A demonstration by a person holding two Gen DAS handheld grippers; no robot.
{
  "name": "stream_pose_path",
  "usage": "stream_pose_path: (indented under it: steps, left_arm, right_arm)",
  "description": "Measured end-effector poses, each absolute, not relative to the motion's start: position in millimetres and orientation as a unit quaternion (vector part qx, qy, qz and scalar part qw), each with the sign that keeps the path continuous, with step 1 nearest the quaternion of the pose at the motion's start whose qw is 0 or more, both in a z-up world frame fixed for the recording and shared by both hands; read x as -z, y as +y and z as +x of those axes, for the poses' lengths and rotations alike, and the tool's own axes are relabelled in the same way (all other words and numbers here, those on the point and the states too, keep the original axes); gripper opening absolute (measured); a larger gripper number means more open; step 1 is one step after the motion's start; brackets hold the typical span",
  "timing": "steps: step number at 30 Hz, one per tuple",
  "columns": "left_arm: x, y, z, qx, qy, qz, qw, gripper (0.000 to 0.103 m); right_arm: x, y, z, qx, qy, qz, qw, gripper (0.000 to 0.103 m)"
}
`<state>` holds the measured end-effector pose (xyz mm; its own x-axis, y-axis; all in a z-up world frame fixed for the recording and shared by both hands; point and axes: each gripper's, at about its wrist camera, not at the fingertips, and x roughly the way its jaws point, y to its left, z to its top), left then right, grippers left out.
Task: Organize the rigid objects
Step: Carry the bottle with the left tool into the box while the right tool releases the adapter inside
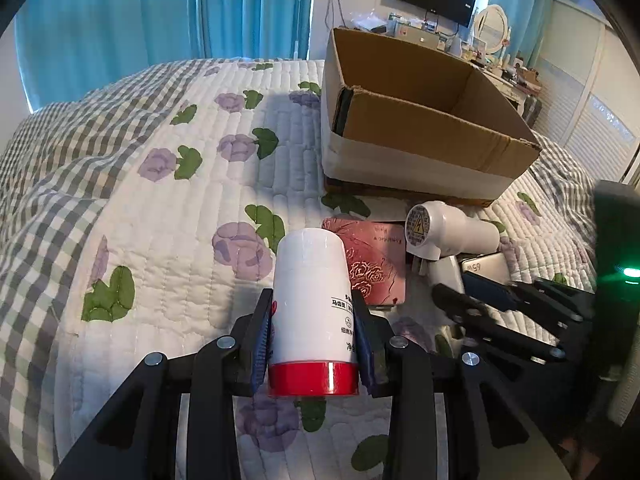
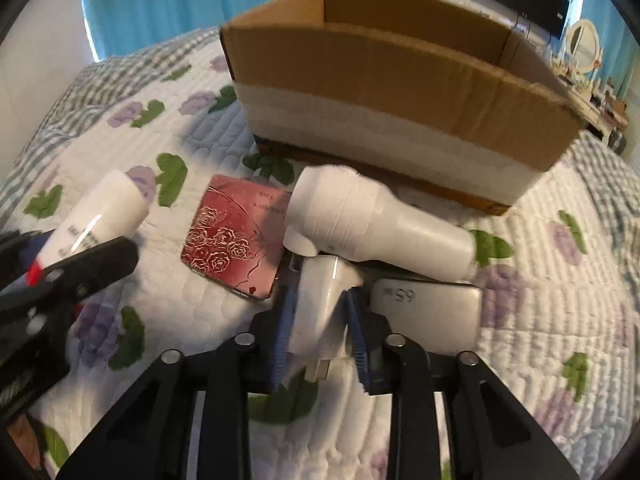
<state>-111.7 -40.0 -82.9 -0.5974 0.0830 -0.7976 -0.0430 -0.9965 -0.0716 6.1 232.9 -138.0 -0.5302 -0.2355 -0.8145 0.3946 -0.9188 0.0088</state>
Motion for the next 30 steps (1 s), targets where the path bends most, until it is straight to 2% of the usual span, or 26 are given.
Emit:
stream_pose_path:
  steps: [10, 18, 23, 30]
  left_arm:
    - [14, -12, -107, -0.911, -0.01, -0.408, 0.067, 0.036]
    - [-62, 13, -156, -0.934, 0.025, -0.345, 0.086, 0.036]
    - [-65, 22, -196, -0.937, 0.033, -0.339, 0.077, 0.036]
    - [-28, 36, -250, -0.928, 0.04, -0.365, 0.069, 0.036]
  right_arm:
    - [35, 266, 28, 0.905, 0.082, 0.369, 0.197, 0.023]
    - [-52, 282, -12, 0.932, 0.092, 0.298, 0.182, 0.022]
    - [-53, 288, -70, 0.932, 0.083, 0.308, 0.169, 0.021]
    - [1, 288, -158, 0.913, 0.061, 0.368, 0.168, 0.021]
